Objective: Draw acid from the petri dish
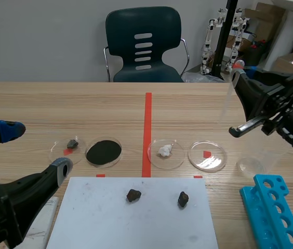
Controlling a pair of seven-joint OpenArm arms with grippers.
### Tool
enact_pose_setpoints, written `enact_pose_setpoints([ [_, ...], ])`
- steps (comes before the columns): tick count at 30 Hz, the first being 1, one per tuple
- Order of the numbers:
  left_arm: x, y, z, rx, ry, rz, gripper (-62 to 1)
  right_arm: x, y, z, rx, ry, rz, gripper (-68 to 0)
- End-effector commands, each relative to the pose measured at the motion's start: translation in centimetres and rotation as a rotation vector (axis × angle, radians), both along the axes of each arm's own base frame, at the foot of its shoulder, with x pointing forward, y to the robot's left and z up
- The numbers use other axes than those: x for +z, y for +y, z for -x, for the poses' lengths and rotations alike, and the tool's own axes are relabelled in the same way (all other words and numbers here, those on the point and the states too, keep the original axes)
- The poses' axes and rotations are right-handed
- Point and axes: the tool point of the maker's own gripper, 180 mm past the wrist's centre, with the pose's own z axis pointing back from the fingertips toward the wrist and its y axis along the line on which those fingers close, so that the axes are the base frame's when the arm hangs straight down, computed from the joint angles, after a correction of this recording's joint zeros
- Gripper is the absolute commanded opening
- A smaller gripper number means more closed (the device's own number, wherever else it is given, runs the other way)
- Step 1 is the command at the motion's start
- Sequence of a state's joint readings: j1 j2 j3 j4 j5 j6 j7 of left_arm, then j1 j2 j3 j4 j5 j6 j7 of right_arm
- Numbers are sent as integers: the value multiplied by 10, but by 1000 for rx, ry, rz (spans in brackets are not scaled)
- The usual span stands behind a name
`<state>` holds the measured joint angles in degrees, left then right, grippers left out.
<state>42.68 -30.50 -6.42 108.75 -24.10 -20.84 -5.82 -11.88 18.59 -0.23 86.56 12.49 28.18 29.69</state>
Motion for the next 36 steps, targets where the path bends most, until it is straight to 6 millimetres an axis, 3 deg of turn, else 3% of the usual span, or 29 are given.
enact_pose_setpoints([
  [1,10,-1,-2,1,-29,17,14,10,1,-4,10,-37,-22,-660],
  [16,10,-1,-2,1,-29,17,14,-34,-9,-19,-5,15,-111,-660],
  [36,10,-1,-2,1,-29,17,14,-67,-3,-21,11,62,-135,-660],
])
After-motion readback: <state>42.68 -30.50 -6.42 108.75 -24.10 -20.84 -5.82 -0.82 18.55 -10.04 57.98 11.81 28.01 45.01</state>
